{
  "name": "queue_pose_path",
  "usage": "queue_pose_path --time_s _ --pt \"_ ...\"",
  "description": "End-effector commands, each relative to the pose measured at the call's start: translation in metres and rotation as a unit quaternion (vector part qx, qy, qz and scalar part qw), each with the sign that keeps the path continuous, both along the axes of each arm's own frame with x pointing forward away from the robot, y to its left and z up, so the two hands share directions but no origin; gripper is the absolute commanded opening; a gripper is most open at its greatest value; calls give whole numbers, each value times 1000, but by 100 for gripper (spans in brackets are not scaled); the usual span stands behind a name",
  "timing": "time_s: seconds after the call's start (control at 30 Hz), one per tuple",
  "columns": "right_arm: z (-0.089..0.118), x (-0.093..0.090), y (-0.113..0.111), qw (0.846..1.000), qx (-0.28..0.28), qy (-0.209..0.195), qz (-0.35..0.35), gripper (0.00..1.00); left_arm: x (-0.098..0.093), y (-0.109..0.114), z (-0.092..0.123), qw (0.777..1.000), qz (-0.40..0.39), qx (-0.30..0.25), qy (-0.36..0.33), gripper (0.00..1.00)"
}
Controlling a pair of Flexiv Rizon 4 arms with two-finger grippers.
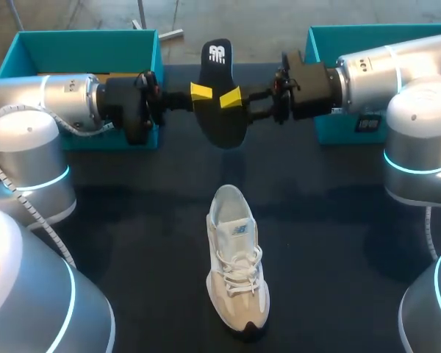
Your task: Take the shoe out of the shoebox, open the shoe tongue, remove and reinsert the insole, then place the shoe into the shoebox
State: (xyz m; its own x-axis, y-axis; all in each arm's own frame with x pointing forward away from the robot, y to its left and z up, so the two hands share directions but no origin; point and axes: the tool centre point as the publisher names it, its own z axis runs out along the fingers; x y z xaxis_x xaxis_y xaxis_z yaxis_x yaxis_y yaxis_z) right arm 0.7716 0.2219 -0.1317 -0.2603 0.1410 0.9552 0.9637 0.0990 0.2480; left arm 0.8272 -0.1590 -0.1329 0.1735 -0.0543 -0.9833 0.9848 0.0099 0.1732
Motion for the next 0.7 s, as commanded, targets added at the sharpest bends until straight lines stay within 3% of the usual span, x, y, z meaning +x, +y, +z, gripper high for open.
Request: queue_pose_path --time_s 0.03,0.13,0.43,0.7 --pt "-1 3 7 1000 -4 1 2 43 0 -1 -1 1000 0 1 0 0" --pt "0 3 8 1000 -5 1 2 34 0 -1 -1 1000 -1 1 1 0" --pt "-1 3 7 1000 -1 2 -5 28 -2 2 1 1000 -2 -1 -2 0" --pt "-2 3 7 1000 1 3 -7 14 -3 3 2 1000 -4 -2 -3 0"
